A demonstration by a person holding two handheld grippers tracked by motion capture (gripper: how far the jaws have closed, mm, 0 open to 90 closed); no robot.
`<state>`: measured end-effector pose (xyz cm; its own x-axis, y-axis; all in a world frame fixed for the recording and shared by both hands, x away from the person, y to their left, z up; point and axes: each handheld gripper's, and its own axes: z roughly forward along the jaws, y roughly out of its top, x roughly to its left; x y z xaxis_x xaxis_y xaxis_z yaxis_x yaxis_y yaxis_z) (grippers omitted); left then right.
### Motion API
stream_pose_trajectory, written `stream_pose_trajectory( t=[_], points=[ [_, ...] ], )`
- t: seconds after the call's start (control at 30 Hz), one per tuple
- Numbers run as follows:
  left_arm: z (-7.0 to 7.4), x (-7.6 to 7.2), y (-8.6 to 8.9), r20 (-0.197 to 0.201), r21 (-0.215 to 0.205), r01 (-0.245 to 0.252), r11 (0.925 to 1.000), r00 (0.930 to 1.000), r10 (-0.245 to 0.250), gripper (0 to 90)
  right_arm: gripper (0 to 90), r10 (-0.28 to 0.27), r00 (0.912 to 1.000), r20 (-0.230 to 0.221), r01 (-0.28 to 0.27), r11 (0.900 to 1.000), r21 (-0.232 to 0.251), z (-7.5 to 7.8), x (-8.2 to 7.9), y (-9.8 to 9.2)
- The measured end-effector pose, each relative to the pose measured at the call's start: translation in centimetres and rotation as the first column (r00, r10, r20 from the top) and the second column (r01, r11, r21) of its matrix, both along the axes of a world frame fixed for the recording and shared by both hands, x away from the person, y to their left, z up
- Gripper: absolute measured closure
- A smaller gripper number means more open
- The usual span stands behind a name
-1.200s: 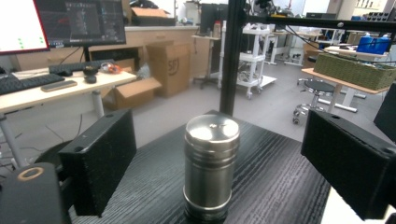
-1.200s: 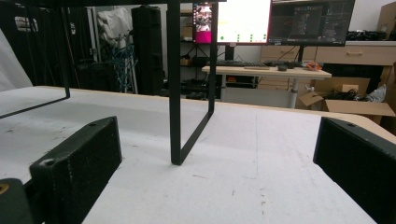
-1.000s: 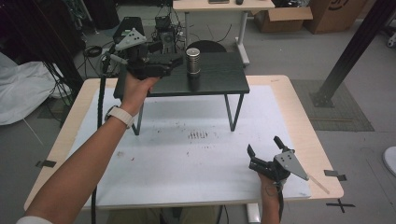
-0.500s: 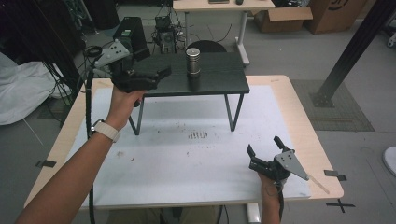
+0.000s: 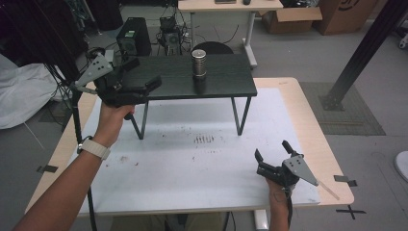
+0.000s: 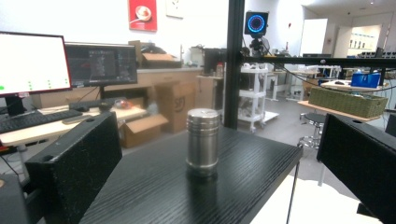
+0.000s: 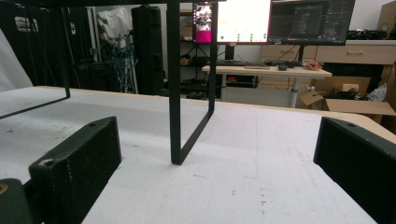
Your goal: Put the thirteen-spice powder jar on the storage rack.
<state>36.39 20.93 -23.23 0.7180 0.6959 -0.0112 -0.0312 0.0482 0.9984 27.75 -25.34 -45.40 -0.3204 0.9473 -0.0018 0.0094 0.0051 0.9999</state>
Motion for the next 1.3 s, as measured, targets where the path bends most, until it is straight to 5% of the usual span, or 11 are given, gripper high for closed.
stream_pose_trajectory(
  t=[0.5,0.9,1.3],
  points=[
    [-3.3,-3.9,4.0,0.026,-0.074,-0.062,0.9954,0.9976,0.064,0.2,0.2,0.0,1.0,0.007,0.0,1.0,0.002,0.0,-0.1,0.0],
    [-5.2,-6.3,5.9,0.081,-0.075,-0.113,0.9908,0.9896,0.119,0.2,0.2,-0.001,0.9999,0.01,0.001,1.0,-0.001,0.0,-0.1,0.0],
    [-7.3,-7.8,7.0,0.086,-0.094,-0.161,0.9825,0.982,0.169,0.2,0.2,-0.002,0.9999,0.012,0.002,1.0,-0.002,0.0,-0.1,0.0]
  ],
)
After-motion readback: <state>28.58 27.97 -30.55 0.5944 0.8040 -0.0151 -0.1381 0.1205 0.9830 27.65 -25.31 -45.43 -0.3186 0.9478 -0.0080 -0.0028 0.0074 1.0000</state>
